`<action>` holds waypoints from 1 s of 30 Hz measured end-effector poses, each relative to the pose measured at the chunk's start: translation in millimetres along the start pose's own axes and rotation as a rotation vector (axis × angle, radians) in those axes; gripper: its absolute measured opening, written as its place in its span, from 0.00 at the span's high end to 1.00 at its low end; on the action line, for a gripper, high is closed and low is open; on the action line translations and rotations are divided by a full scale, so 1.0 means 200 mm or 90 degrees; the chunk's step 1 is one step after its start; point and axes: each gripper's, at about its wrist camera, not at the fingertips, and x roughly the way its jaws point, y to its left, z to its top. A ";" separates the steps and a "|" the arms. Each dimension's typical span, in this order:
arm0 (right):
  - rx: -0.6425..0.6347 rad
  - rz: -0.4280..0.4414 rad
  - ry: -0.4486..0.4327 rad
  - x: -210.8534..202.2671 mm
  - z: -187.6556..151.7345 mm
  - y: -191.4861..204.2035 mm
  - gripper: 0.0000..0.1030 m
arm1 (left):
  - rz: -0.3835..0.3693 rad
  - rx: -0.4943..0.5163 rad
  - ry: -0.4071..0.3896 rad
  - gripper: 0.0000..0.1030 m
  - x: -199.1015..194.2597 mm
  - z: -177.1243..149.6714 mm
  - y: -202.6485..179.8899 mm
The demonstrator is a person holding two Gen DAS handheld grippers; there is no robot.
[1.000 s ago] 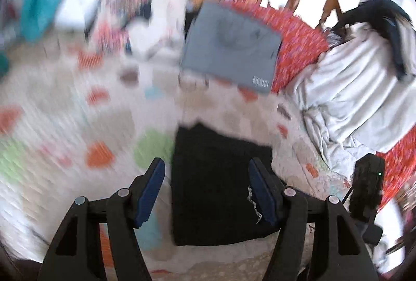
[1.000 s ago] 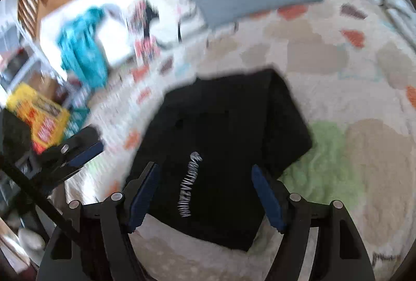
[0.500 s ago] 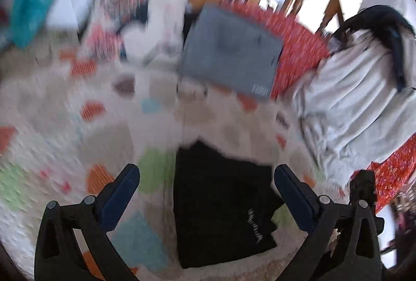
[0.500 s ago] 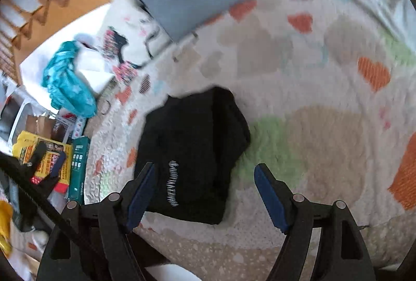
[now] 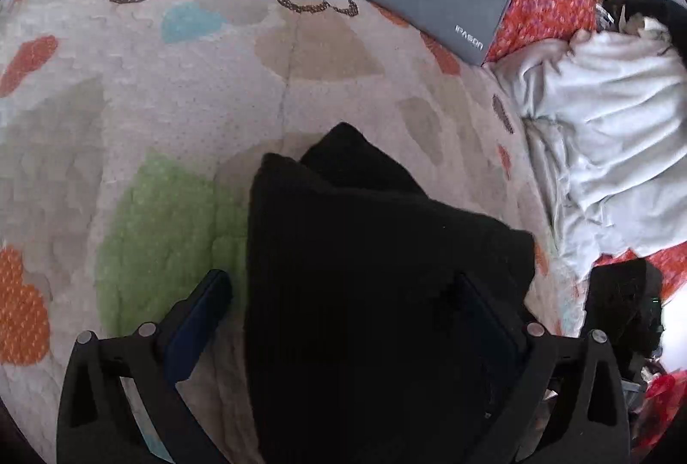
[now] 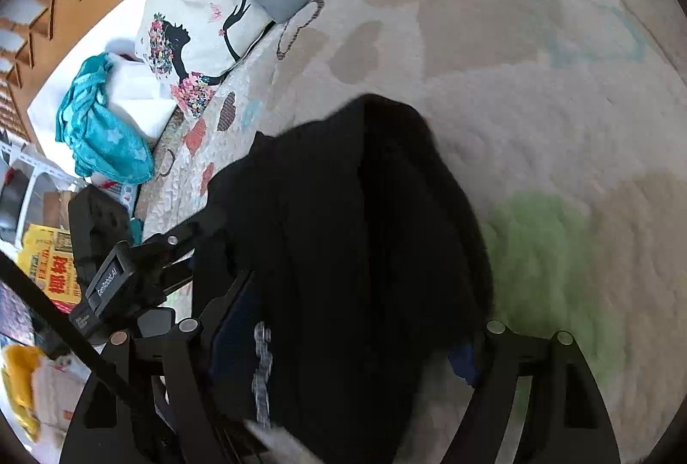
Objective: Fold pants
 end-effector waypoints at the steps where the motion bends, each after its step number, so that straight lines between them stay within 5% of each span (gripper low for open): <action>1: -0.005 0.001 -0.010 0.02 -0.01 0.01 0.16 | -0.005 0.010 0.001 0.02 -0.01 -0.01 -0.01; 2: -0.017 -0.001 -0.016 0.02 -0.02 0.02 0.16 | -0.022 0.019 0.009 0.09 -0.01 -0.02 -0.03; 3: -0.031 -0.001 -0.018 0.02 -0.03 0.04 0.22 | -0.035 0.022 0.018 0.37 -0.03 -0.03 -0.04; 4: -0.042 0.001 -0.014 0.02 -0.04 0.06 0.40 | -0.037 0.020 0.024 0.50 -0.04 -0.04 -0.06; 6: -0.029 0.026 0.005 0.01 -0.03 0.05 0.59 | -0.051 0.026 0.019 0.61 -0.08 -0.05 -0.08; 9: -0.062 0.019 0.006 -0.02 -0.01 0.12 0.68 | -0.067 0.010 0.005 0.67 -0.14 -0.03 -0.10; 20: -0.139 0.011 -0.036 -0.11 0.32 0.36 0.70 | -0.083 -0.008 -0.084 0.67 -0.24 0.32 -0.16; 27: -0.158 -0.049 -0.041 0.09 0.53 0.27 0.70 | -0.009 -0.006 -0.064 0.64 0.03 0.51 -0.09; 30: -0.133 -0.077 -0.007 0.24 0.58 0.15 0.62 | 0.049 0.006 -0.042 0.51 0.17 0.52 -0.06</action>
